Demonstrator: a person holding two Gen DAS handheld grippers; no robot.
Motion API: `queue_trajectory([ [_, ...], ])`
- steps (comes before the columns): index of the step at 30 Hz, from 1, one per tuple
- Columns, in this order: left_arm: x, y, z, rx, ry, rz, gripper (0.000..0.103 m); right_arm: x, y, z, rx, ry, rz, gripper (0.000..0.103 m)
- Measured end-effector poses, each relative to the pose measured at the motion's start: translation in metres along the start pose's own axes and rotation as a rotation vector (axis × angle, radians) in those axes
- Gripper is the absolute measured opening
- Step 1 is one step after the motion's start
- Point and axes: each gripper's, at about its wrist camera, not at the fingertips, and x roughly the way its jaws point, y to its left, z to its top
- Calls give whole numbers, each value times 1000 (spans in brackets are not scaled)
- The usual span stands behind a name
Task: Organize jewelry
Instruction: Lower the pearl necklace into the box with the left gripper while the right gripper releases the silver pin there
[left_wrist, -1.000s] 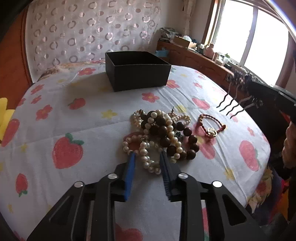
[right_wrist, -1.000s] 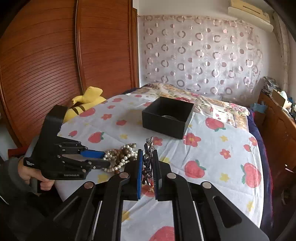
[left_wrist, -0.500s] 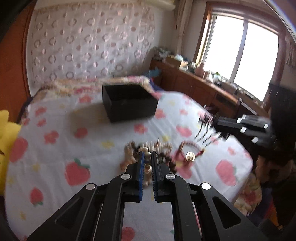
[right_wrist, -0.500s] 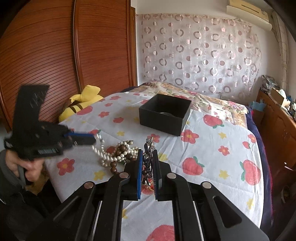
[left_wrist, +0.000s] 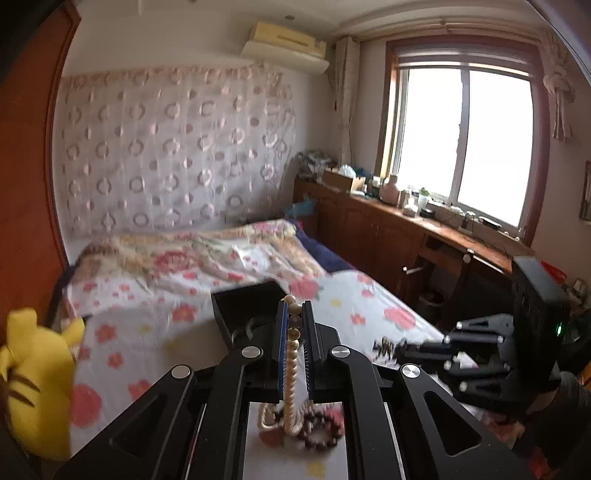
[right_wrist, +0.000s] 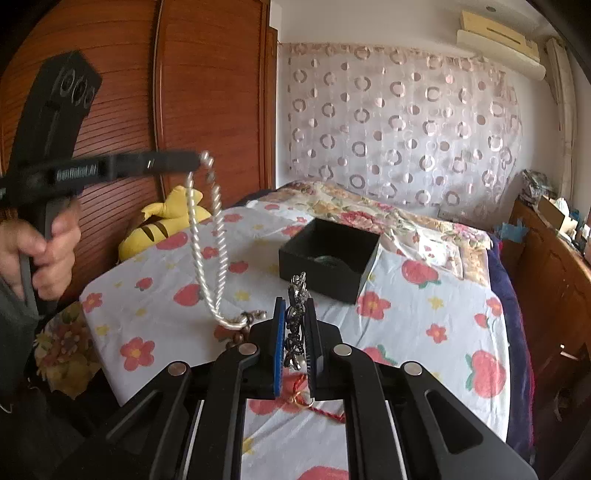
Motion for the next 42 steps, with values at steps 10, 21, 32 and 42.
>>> queue_trajectory([
  [10,9,-6,55,56,-55,39,6,1,-2,27,-28,-35,-8,11],
  [21,84,19,80,54,-2,72,7,20,-26,62,-64,-70,-1,11],
  [32,141,48,96,52,41,60,7,61,-54,88,-66,-70,18,11],
  [42,199,90,37,-14,178,53,7,119,-70,91,-45,-39,109,11],
])
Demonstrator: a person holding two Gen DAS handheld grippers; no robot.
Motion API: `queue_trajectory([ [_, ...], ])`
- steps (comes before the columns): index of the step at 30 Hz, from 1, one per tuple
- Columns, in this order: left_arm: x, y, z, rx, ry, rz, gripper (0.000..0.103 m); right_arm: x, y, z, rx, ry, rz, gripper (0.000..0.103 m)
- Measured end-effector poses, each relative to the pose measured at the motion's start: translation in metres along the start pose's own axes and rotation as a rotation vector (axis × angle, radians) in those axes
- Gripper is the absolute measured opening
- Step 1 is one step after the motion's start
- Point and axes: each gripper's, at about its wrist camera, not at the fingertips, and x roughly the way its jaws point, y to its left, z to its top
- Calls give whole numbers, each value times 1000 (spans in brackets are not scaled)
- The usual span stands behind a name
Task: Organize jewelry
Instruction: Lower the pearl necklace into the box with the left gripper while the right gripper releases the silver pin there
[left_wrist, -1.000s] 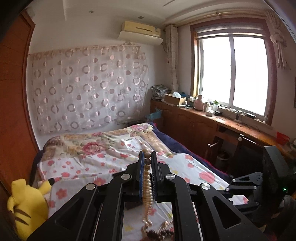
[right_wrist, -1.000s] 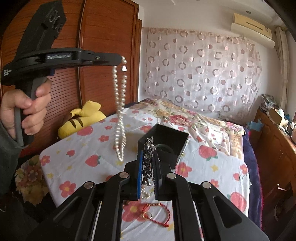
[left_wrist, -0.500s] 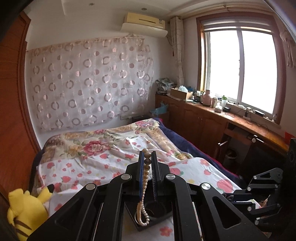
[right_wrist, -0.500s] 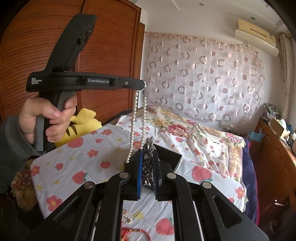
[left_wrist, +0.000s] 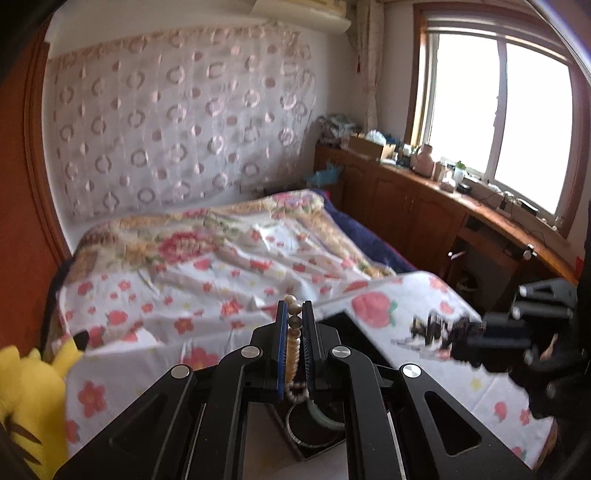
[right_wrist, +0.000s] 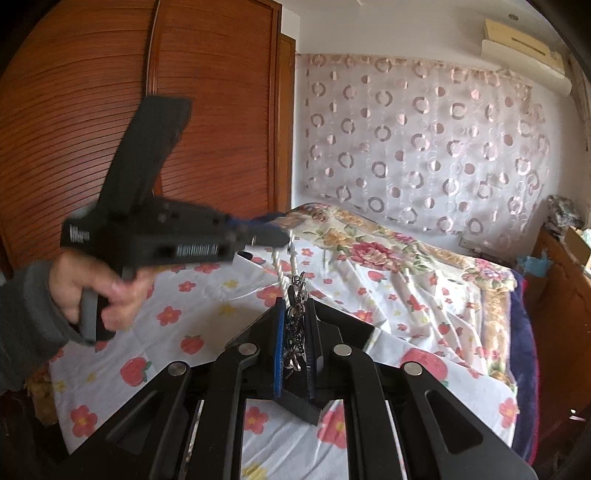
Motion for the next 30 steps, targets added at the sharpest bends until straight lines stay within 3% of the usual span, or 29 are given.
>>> queue_trajectory([
  [5,9,13,-19,-19,15,16,8,28,-6,-1,12,25,36,11],
  [8,6,20,-27,-37,7,12,22,39,-8,-3,14,34,52,11],
  [17,-7,30,-48,-54,2,35,35,83,-14,-4,-5,103,56,11],
  [23,-13,37,-61,-67,12,52,53,107,-21,-11,15,165,23,12],
  [30,-20,39,-69,-72,16,65,57,111,-24,-11,38,173,-8,12],
])
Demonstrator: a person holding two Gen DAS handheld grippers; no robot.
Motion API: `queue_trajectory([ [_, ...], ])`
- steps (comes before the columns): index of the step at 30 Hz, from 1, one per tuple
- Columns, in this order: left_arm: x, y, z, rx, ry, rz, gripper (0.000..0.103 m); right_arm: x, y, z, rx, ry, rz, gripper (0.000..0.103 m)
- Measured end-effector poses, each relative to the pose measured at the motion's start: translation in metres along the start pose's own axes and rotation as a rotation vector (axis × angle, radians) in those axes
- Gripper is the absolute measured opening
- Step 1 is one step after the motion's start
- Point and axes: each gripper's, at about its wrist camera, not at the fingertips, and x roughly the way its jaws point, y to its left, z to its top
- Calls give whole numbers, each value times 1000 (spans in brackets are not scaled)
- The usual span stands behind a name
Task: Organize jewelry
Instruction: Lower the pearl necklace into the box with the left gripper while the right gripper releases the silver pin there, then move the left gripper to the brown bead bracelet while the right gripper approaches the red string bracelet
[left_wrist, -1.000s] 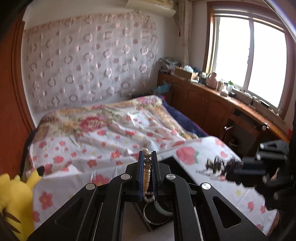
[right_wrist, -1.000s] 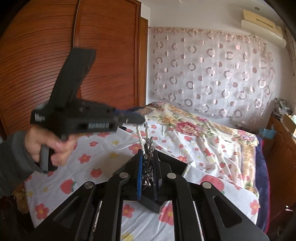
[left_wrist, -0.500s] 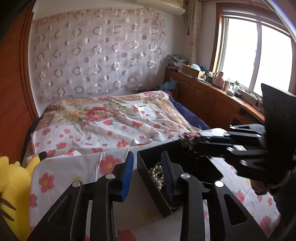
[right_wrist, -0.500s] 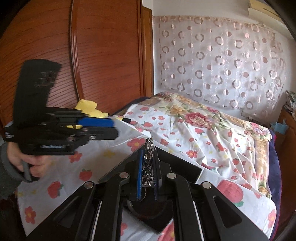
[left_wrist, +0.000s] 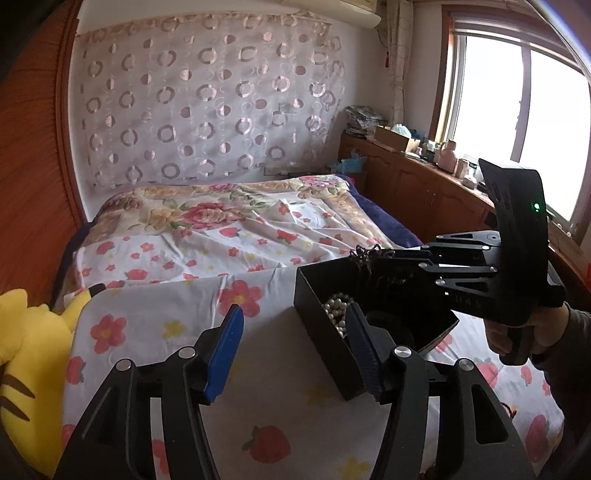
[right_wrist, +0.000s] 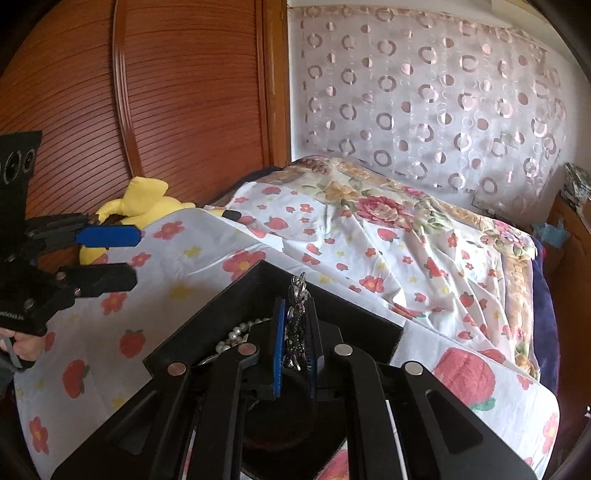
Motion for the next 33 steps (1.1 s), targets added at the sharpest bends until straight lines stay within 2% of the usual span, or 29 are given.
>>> queue_trajectory([
  [2,-4,0,-1,2,-10,6,62,-3,0,1,2,-1,3,16],
  [5,-12,-3,-4,6,-21,8,66,-10,1,3,7,-23,-18,35],
  [7,-18,-6,-8,9,-31,15,75,-18,1,4,16,-32,-18,35],
  [14,-40,-19,-22,8,-42,20,82,-63,10,-11,23,-62,-51,35],
  [16,-48,-23,-29,9,-53,26,90,-78,14,-22,32,-64,-62,35],
  [20,-66,-36,-48,1,-53,17,90,-106,22,-56,53,-37,-65,35],
  [27,-83,-61,-82,8,-31,1,91,-126,34,-133,101,79,-81,35],
  [33,-92,-76,-105,-8,-1,-9,91,-137,53,-167,130,112,-51,35],
])
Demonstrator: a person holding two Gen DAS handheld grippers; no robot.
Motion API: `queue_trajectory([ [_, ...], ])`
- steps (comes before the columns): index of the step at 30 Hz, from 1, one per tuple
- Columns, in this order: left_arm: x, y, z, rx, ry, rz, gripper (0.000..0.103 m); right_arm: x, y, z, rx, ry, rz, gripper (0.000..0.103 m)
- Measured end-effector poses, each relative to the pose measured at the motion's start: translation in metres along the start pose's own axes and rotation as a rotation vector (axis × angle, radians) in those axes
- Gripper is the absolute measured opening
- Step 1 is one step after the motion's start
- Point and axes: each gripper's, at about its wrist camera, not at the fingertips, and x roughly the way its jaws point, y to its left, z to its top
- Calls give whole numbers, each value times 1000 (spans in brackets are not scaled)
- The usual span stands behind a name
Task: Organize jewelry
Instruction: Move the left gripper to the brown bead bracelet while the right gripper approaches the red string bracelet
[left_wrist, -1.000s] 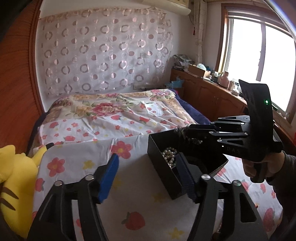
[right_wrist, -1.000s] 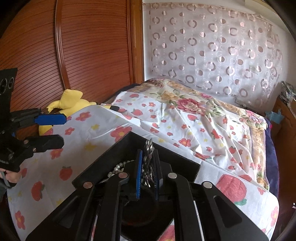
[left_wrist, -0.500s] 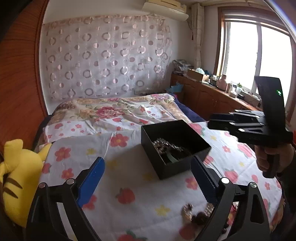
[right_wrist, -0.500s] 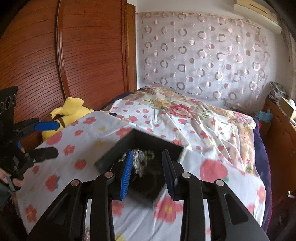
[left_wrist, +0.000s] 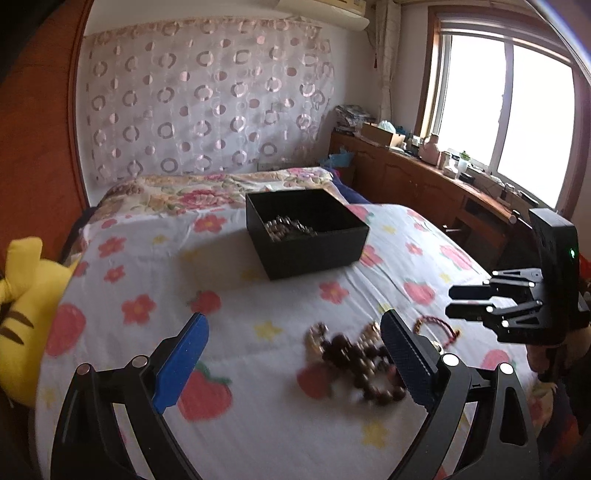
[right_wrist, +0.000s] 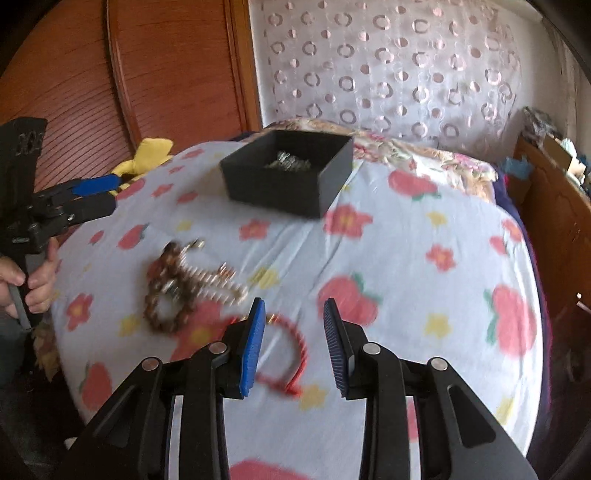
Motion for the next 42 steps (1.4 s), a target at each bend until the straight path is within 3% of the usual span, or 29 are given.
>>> queue_trajectory([
  [7,-9,-7,-22,1,16,7,91,1,28,-17,-57,18,58,35],
  [16,-13,-8,-33,-16,36,-11,91,18,32,-22,-68,62,22,36],
  [20,-14,-9,-35,-16,38,-14,91,21,36,-20,-84,69,7,40],
  [23,-14,-9,-37,-11,41,-10,91,21,43,-20,-115,72,5,29],
  [27,-14,-11,-39,-14,44,-11,91,18,46,-22,-135,71,-9,29],
  [37,-6,-27,-41,2,68,-35,91,-18,34,-22,-83,-55,-17,29],
  [41,1,-34,-44,25,98,-56,90,-20,25,-25,-65,-63,-44,29],
  [42,3,-36,-44,27,106,-65,85,-19,22,-26,-57,-60,-47,29],
])
